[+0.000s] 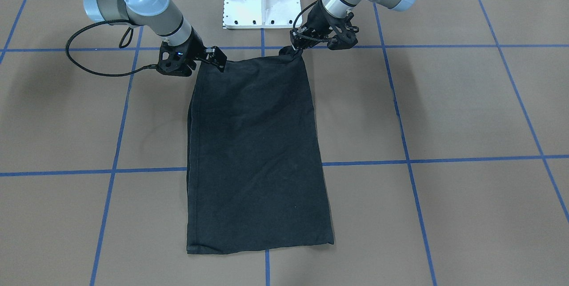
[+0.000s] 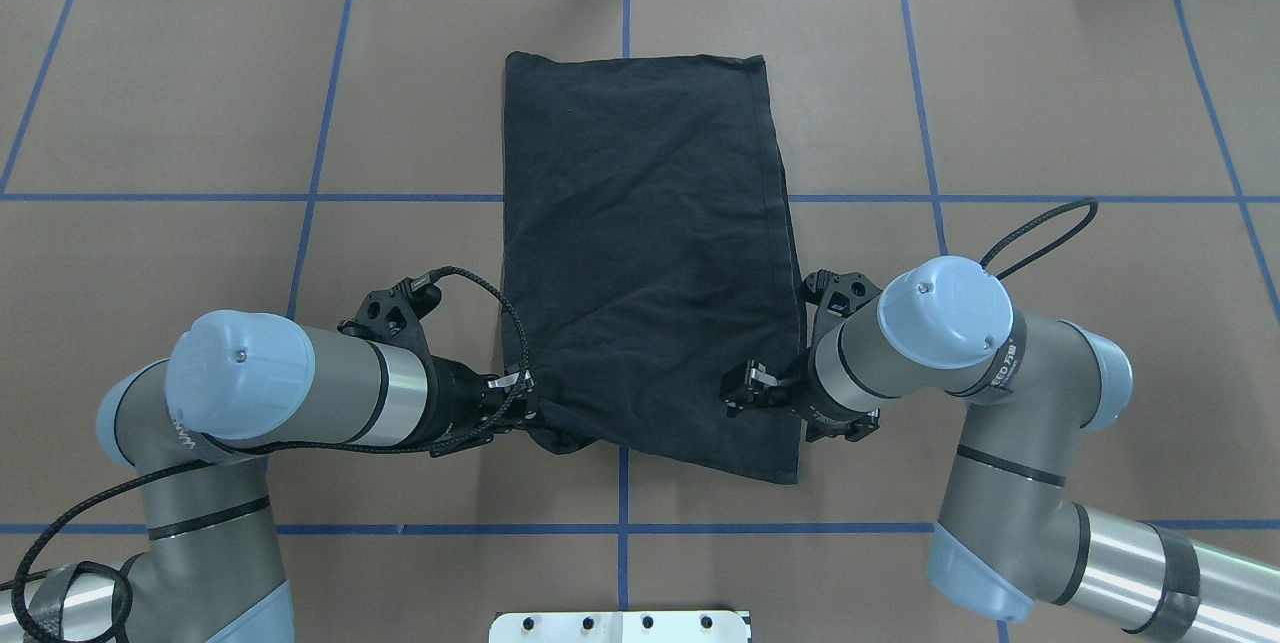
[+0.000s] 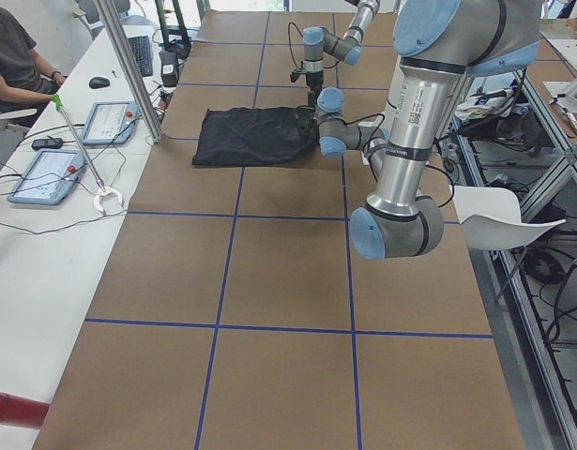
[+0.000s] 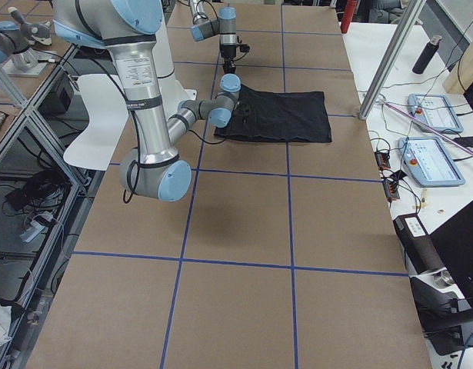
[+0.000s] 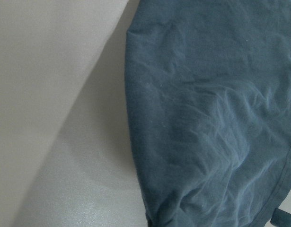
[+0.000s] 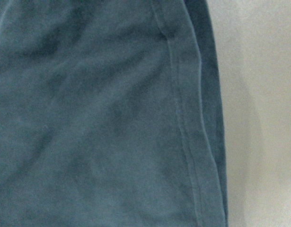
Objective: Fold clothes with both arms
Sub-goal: 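Move the right gripper to the near edge beside the left gripper and grasp, then lift the shirt's near edge with both grippers and fold it away from the robot, then lower the folded edge onto the far side and open both grippers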
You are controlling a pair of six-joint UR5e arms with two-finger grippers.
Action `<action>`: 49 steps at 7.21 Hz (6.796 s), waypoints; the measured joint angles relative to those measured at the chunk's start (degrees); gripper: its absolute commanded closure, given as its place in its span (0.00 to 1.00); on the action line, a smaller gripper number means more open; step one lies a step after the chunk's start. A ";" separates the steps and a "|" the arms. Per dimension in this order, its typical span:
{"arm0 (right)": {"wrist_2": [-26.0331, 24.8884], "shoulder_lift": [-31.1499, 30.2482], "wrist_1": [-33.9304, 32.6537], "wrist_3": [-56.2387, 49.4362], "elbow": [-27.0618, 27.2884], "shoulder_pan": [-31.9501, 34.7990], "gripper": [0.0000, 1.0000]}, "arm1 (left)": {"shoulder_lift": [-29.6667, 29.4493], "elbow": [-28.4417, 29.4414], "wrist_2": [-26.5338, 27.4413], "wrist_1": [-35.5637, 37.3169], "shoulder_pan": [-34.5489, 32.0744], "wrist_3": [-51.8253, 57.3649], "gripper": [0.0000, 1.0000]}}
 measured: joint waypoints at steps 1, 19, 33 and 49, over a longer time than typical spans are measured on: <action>-0.22 0.26 -0.91 0.13 -0.08 -0.67 0.01 | 0.00 0.00 0.00 0.00 0.02 0.00 1.00; 2.66 2.83 -0.76 3.81 -0.15 0.45 1.00 | -0.01 -1.23 -0.02 0.00 -0.29 0.00 1.00; 26.14 7.10 1.49 3.75 -3.09 18.23 1.00 | -9.26 4.61 -4.31 -0.69 -9.84 0.87 1.00; 19.86 25.96 1.66 2.45 -36.30 26.88 1.00 | -19.36 36.65 -4.21 -19.23 -21.38 2.13 1.00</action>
